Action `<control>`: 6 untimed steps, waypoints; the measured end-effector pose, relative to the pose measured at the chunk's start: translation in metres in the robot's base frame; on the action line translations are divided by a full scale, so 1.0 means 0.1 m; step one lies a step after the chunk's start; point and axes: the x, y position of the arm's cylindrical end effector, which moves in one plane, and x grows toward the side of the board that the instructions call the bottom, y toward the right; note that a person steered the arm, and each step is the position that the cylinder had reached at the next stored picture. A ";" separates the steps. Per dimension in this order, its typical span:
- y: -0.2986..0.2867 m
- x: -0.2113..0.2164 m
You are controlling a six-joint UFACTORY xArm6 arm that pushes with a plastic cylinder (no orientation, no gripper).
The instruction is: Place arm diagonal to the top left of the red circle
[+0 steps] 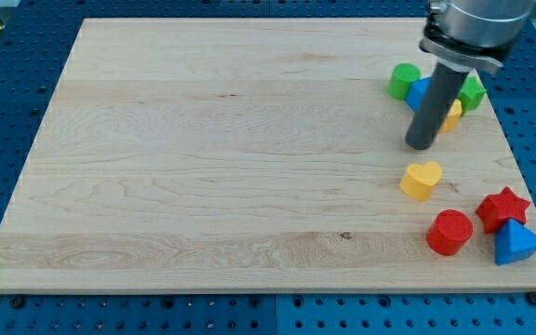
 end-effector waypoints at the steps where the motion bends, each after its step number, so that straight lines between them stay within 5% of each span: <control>1: -0.08 0.22; 4: 0.09 0.65; 6: -0.46 0.67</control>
